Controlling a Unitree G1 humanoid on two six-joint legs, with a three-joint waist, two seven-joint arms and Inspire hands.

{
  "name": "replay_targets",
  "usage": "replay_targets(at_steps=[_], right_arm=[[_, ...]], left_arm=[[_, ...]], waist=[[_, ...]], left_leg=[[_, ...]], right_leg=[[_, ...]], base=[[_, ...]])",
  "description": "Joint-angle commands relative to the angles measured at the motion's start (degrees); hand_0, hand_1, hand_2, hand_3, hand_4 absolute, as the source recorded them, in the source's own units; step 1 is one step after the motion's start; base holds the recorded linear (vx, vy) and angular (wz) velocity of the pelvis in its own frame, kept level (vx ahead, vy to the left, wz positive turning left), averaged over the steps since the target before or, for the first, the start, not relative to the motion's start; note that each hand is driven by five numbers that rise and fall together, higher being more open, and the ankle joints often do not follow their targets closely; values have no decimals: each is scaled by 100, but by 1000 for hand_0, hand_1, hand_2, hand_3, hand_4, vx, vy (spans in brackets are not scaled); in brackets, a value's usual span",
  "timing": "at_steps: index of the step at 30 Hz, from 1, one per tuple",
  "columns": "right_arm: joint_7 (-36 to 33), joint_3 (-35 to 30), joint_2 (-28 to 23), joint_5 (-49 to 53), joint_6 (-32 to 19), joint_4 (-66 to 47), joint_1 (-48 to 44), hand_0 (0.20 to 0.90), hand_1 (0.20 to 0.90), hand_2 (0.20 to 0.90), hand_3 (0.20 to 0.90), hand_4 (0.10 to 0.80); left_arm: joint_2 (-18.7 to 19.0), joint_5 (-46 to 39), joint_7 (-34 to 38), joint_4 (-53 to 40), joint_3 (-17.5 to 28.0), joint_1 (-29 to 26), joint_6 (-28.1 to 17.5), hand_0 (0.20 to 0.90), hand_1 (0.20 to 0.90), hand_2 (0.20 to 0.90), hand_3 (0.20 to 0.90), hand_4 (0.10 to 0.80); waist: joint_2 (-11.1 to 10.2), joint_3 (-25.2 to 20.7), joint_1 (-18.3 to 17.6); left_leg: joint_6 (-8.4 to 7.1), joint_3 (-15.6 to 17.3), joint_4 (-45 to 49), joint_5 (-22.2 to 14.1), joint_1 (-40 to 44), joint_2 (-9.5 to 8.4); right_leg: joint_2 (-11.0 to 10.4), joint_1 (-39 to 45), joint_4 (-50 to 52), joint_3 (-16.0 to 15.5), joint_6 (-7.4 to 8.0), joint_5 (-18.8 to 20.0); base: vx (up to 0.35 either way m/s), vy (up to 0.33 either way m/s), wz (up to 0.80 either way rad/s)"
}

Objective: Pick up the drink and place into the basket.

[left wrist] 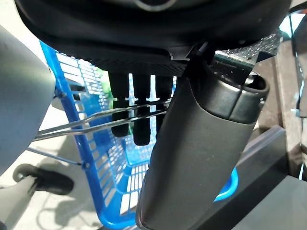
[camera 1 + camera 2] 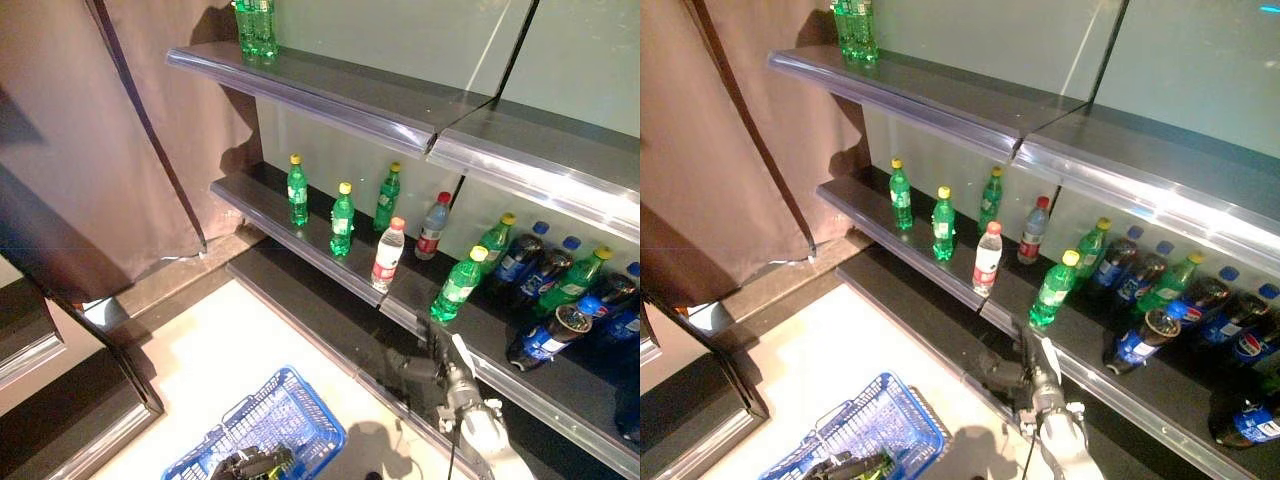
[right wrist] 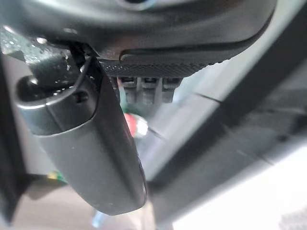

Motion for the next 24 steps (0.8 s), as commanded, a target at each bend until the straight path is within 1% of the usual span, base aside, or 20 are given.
replay_targets(at_steps=[1,4,6,7,8,9,13,18,22,24], right_arm=[[-636,-727,-263,-465,-872,-1004,-471,900,900,900,900,800],[-1066,-1097,-397,-685,-1074,-1442,-521,900,900,900,900,800],[-1561,-1327,-460,-1070,-1325,-1691,-534,900,900,900,900,800],[-1706,-1427,-497,-1158,-1361,-1783,-532,900,900,900,900,800],[-1891,-1522,-531,-1281,-1414,-1839,-540,900,900,900,900,800],[-2223,-1647,-585,-1529,-1501,-1905,-557,900,900,900,900,800],[-3043,-1935,-684,-1830,-1643,-1941,-602,900,900,900,900,800],[-4115,-2258,-732,-2204,-1624,-1849,-554,900,900,900,900,800],[-4613,-2352,-652,-2271,-1457,-1610,-529,900,900,900,900,800],[-4654,-2378,-567,-2109,-1338,-1463,-504,900,900,900,900,800]], left_arm=[[374,697,283,-196,-103,247,-274,300,300,300,200,100],[327,721,248,-173,-28,298,-320,300,300,300,200,100],[277,730,250,-142,-5,322,-368,300,300,300,200,100],[259,741,247,-127,13,328,-385,300,300,300,200,100],[249,759,226,-98,34,333,-410,300,300,300,200,100],[231,778,211,-63,60,331,-437,300,300,300,200,100],[185,816,177,69,94,319,-535,300,300,300,200,100],[180,833,93,248,127,308,-662,300,300,300,200,100],[180,830,69,368,120,262,-727,300,300,300,200,100],[171,821,89,371,98,260,-727,300,300,300,200,100]], waist=[[-148,39,-112],[-111,12,-153],[-92,1,-177],[-87,-4,-184],[-82,-8,-191],[-77,-14,-196],[-71,-36,-207],[-59,-56,-222],[-63,-63,-237],[-61,-63,-245]], left_leg=[[326,-56,-17,249,-444,-215],[329,-4,-17,227,-436,-193],[333,33,-17,216,-432,-180],[334,47,-17,207,-429,-176],[333,58,-17,200,-427,-171],[333,73,-17,194,-424,-165],[328,121,-17,172,-411,-147],[327,148,-17,160,-403,-128],[320,169,-17,159,-405,-119],[316,170,-17,161,-404,-120]], right_leg=[[-231,305,15,75,194,-183],[-238,294,15,115,200,-200],[-243,283,15,137,201,-204],[-246,281,15,142,203,-209],[-249,279,15,147,206,-213],[-251,274,15,154,206,-213],[-257,275,15,168,205,-226],[-257,276,15,178,200,-238],[-258,275,15,186,195,-243],[-259,276,15,188,196,-240]], base=[[0,0,0],[13,24,0],[8,17,-1],[12,20,-4],[13,19,-4],[0,0,0],[4,2,-1],[11,1,-4],[12,-4,-8],[0,0,0]])
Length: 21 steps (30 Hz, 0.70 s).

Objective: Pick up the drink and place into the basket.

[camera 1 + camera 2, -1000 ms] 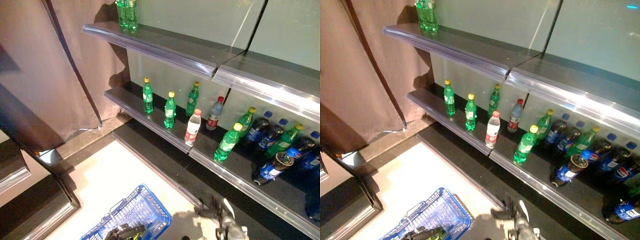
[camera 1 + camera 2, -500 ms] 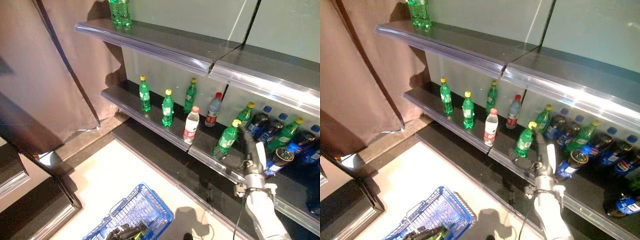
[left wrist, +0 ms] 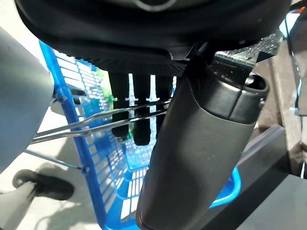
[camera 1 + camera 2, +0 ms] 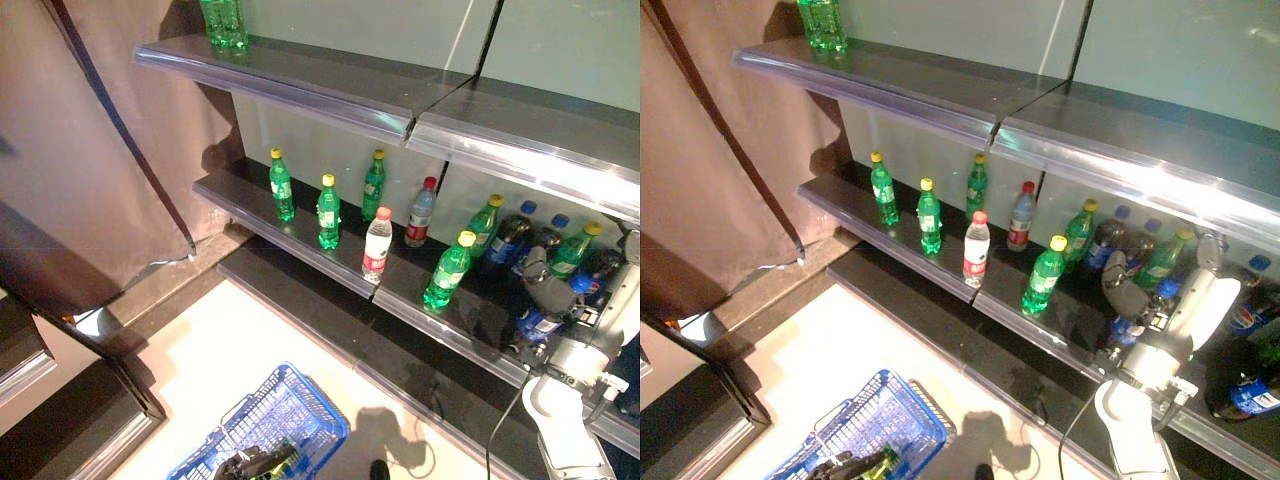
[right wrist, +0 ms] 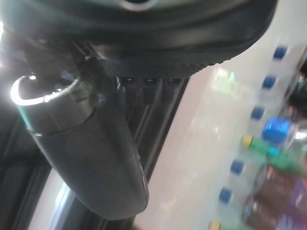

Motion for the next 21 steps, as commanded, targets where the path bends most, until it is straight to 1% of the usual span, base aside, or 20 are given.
replay_targets(at_steps=[1,5,6,10,15,19,21], right_arm=[[-445,-659,-98,-98,-211,-253,-495,900,900,900,900,800],[-96,-483,95,458,-109,-104,-432,900,900,900,900,800],[60,-374,216,637,-95,-75,-390,900,900,900,900,800],[389,-171,389,992,-30,-29,-302,900,900,900,900,800],[452,-38,495,1207,-24,32,-204,900,900,900,900,800],[459,0,559,1341,-145,88,-137,900,900,900,900,800],[452,31,561,1413,-226,85,-114,900,900,900,900,800]], left_arm=[[357,630,177,280,-159,227,-499,300,300,300,200,100],[352,606,207,250,-199,243,-502,300,300,300,200,100],[339,587,241,227,-227,255,-497,300,300,300,200,100],[328,586,293,198,-242,283,-457,300,300,300,200,100],[359,662,313,216,-237,354,-378,300,300,300,200,100],[391,712,290,243,-208,422,-375,300,300,300,200,100],[421,713,297,206,-247,407,-347,300,300,300,200,100]], waist=[[-207,-127,-90],[-207,-102,-107],[-206,-86,-123],[-214,-56,-163],[-212,-7,-228],[-192,80,-281],[-178,209,-319]], left_leg=[[306,0,-9,172,-387,-125],[308,-7,-9,197,-404,-121],[311,-6,-9,204,-400,-116],[318,38,-9,213,-383,-97],[339,126,-9,203,-315,-89],[372,187,-6,243,-249,-112],[395,196,173,224,-332,-139]], right_leg=[[-266,379,14,28,192,-250],[-269,360,14,49,187,-234],[-269,355,14,64,180,-225],[-276,354,14,88,175,-213],[-274,380,25,95,160,-213],[-232,332,206,137,109,-301],[-214,203,440,173,68,-389]], base=[[0,0,0],[0,0,0],[0,0,0],[42,-15,-1],[71,-19,0],[47,-9,-5],[-18,-13,-18]])
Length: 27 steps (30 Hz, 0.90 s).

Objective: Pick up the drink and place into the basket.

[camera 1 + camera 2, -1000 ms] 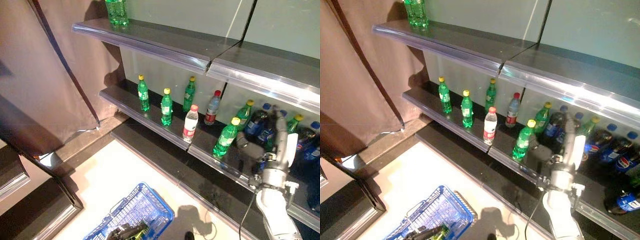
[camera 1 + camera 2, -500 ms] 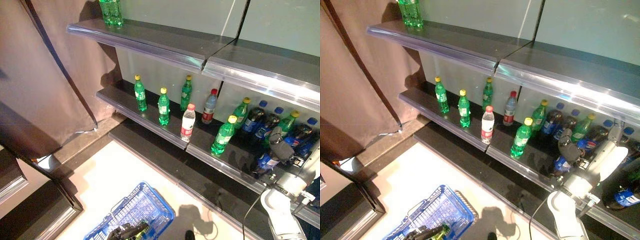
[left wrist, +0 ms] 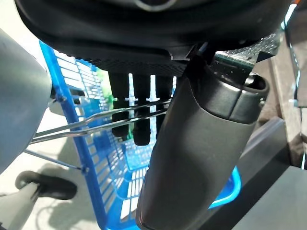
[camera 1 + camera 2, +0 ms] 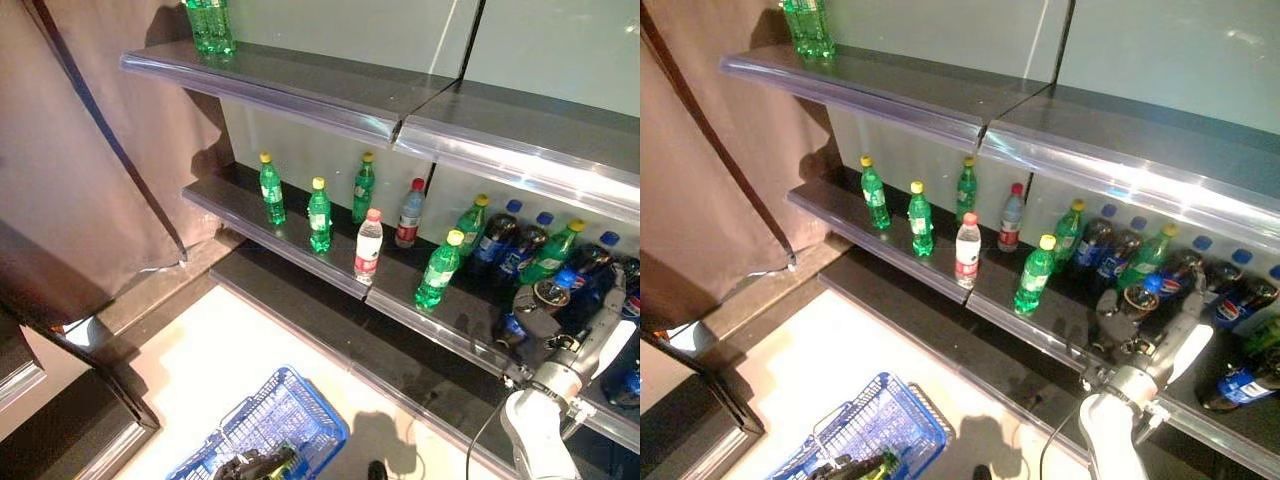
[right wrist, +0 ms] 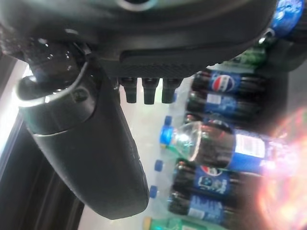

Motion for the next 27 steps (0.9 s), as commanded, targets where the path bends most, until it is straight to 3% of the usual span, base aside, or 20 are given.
replay_targets(at_steps=[1,12,18,27], right_arm=[[-12,-206,-158,52,-630,-366,-334,900,900,900,900,800],[-489,-228,-232,63,-1261,-226,-638,900,900,900,900,800],[-398,-220,-386,205,-1395,-227,-901,900,900,900,900,800],[-527,-144,-511,483,-1561,-217,-1430,900,900,900,900,800]], left_arm=[[397,666,316,159,-275,318,-332,300,300,300,200,100],[351,287,431,-98,-656,9,-468,300,300,300,200,100],[278,58,480,-155,-804,-68,-661,300,300,300,200,100],[340,-69,588,-453,-1019,-377,-668,300,300,300,200,100]], waist=[[-116,355,-157],[122,1105,-356],[193,1460,-368],[80,1881,-247]], left_leg=[[399,20,290,207,-431,-120],[472,154,797,152,-1141,-322],[448,405,1078,122,-1471,-305],[360,372,1659,118,-2140,-189]], right_leg=[[-269,198,514,35,56,-456],[-371,-470,862,238,62,-437],[-504,-772,1004,34,89,-444],[-337,-1138,1166,-49,-114,-465]], base=[[-68,1,-18],[-125,33,-16],[-108,21,-6],[-85,-74,-9]])
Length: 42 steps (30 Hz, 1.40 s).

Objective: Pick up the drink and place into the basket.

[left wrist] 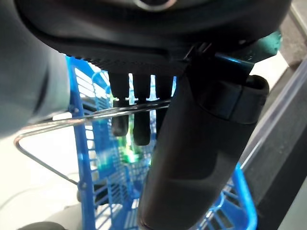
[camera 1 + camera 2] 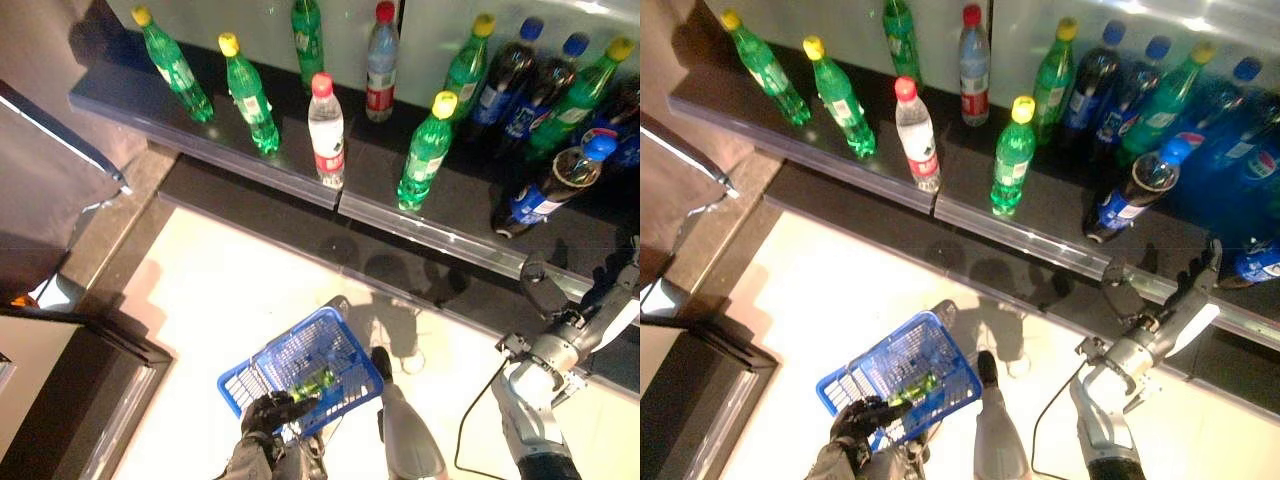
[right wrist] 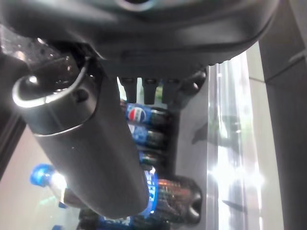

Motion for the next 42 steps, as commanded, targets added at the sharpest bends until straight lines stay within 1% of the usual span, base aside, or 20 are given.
replay_targets(at_steps=[1,5,9,11,15,20,25,28,33,37,40,42], right_arm=[[-231,-204,-491,122,-739,-574,-373,900,900,900,900,800],[-10,-211,-502,462,-776,-573,-616,900,900,900,900,800],[-150,-223,-486,398,-749,-631,-797,900,900,900,900,800],[-340,-253,-514,398,-711,-608,-979,900,900,900,900,800],[-310,-366,-614,637,-623,-480,-1328,900,900,900,900,800],[144,-518,-857,1402,-487,-162,-1847,900,900,900,900,800],[408,-605,-1107,1886,-405,218,-2223,900,900,900,900,800],[517,-608,-1181,2003,-359,367,-2384,900,900,900,900,800],[780,-587,-1461,2193,-137,697,-2651,900,900,900,900,800],[841,-564,-1646,2242,-54,945,-2808,900,900,900,900,800],[893,-578,-1889,2363,74,1227,-2992,900,900,900,900,800],[958,-591,-2029,2451,53,1497,-3075,900,900,900,900,800]], left_arm=[[598,36,329,64,-87,610,-237,300,300,300,200,100],[642,31,324,65,-128,510,-243,300,300,300,200,100],[674,55,340,22,-162,458,-216,300,300,300,200,100],[705,21,355,21,-170,432,-204,300,300,300,200,100],[772,-8,297,43,-174,357,-189,300,300,300,200,100],[816,-53,269,39,-217,255,-128,300,300,300,200,100],[841,-98,323,-51,-327,126,-8,300,300,300,200,100],[869,-152,330,-55,-365,106,-6,300,300,300,200,100],[919,-180,285,-90,-381,54,30,300,300,300,200,100],[952,-188,264,-94,-402,31,61,300,300,300,200,100],[991,-214,232,-105,-443,25,36,300,300,300,200,100],[997,-229,241,-143,-475,28,32,300,300,300,200,100]], waist=[[-216,-109,59],[-220,-28,109],[-218,24,151],[-217,45,187],[-178,114,228],[-98,172,304],[-44,231,383],[-22,272,417],[25,317,457],[50,339,476],[88,375,482],[128,402,493]], left_leg=[[321,-248,977,223,-1081,2],[307,-293,991,259,-1191,8],[294,-316,1003,294,-1267,13],[283,-327,1019,311,-1310,9],[261,-364,1060,334,-1389,17],[203,-463,1087,404,-1524,27],[172,-545,1124,444,-1651,8],[154,-583,1086,484,-1673,4],[115,-640,1090,548,-1746,5],[89,-668,1098,599,-1780,15],[61,-696,1107,639,-1832,28],[36,-724,1119,675,-1860,40]], right_leg=[[-211,100,977,-540,-114,-864],[-158,30,953,-520,-143,-841],[-138,-19,946,-521,-155,-817],[-133,-36,942,-539,-161,-811],[-126,-86,978,-577,-179,-816],[-104,-175,1037,-612,-216,-848],[-86,-272,1078,-649,-252,-864],[-69,-291,1076,-677,-270,-868],[-57,-366,1132,-721,-295,-886],[-44,-415,1181,-742,-308,-910],[-33,-485,1233,-744,-321,-931],[-26,-520,1266,-754,-334,-946]], base=[[-28,-63,-5],[-38,-44,0],[-10,-38,0],[8,-63,3],[-12,-47,4],[-4,-37,6],[-6,-51,8],[1,-49,2],[1,-45,0],[9,-44,2],[1,-39,1],[2,-46,2]])
